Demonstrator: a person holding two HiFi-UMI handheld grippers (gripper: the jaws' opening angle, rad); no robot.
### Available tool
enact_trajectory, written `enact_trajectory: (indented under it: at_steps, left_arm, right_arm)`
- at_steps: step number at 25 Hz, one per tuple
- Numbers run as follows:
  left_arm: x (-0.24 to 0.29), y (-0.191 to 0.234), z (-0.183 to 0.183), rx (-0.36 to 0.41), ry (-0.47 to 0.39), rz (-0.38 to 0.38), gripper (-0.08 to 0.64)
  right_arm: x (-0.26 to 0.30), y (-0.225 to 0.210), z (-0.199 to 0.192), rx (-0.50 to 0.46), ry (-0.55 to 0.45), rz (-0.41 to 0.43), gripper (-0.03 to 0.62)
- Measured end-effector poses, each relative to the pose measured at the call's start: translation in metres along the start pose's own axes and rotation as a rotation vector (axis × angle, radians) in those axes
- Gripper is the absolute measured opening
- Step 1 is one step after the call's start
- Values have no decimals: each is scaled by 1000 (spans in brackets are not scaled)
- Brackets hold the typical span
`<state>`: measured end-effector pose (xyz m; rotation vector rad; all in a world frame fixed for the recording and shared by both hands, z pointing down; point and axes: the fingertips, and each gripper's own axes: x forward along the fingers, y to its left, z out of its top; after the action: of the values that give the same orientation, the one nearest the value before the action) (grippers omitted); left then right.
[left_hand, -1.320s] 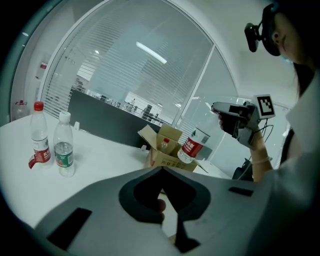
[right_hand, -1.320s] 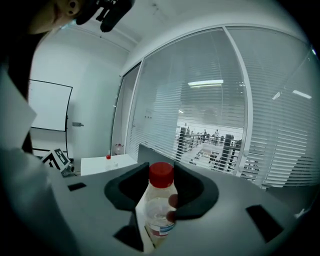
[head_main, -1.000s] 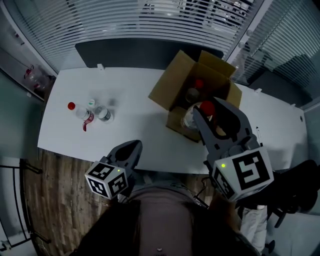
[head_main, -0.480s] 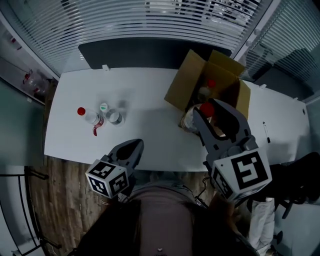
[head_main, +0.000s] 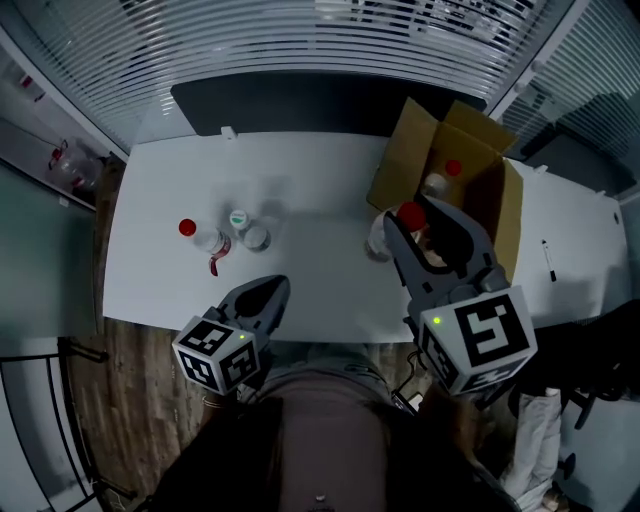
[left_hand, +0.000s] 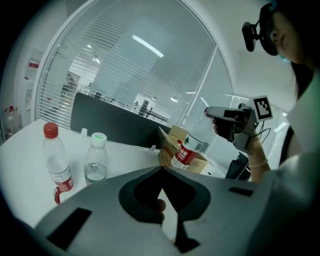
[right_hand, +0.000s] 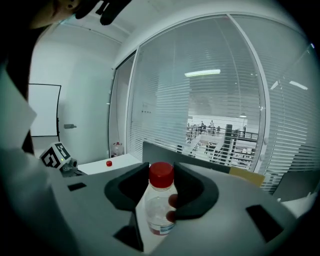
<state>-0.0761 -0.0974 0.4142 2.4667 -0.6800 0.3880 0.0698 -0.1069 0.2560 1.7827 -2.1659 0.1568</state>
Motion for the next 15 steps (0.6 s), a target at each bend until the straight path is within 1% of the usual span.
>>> enact_trajectory:
  at_steps: [4,9,15]
  left_arm:
    - [-7,17,3,7,8,0,6]
    - [-16,38,9,23,15,2,6]
    - [-26,59,12,31,24,8,6]
  right_arm:
    - [20,14,-5,10,18,9,172]
    - [44,28,-5,23,9,9,172]
    - [75,46,-22,52,44,29,172]
